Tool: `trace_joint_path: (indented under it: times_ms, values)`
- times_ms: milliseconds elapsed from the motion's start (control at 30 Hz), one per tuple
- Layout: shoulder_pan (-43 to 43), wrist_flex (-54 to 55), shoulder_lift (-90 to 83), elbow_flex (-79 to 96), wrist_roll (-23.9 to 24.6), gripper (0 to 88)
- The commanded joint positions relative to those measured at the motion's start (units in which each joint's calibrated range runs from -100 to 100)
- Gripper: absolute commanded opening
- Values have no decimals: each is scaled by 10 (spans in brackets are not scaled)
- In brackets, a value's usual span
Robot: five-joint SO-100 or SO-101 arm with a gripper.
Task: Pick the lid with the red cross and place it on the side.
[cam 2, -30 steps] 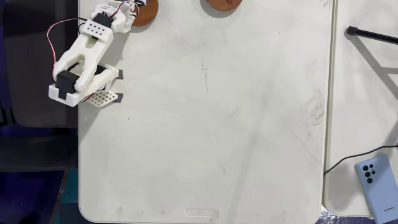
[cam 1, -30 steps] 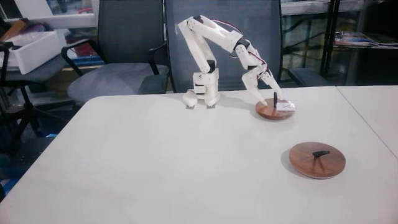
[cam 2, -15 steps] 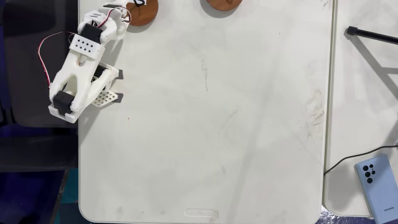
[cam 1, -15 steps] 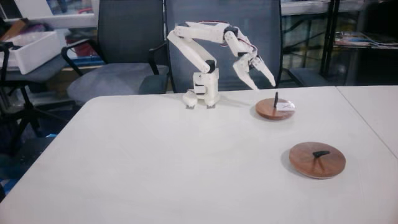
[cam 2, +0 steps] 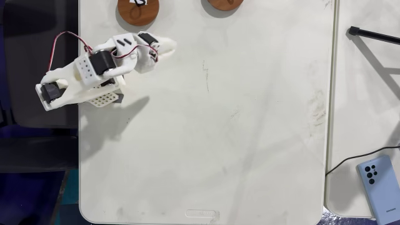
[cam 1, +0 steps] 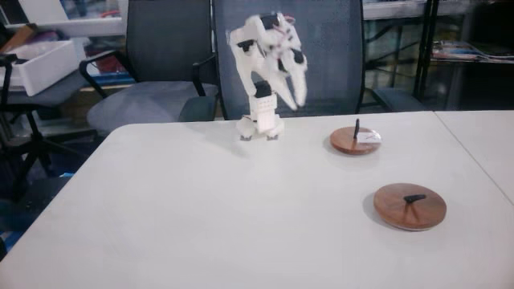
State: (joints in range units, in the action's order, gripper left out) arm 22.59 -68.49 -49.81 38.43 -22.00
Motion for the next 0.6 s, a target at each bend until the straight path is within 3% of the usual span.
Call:
trace_joint_path:
  times_ms: [0, 100, 333, 567]
  values:
    - [-12, -117, -11, -62, 18, 1]
    - [-13, -185, -12, -63, 39, 0]
    - [-86, -199, -47, -42, 51, 0]
    - [-137, -56, -282, 205, 46, 0]
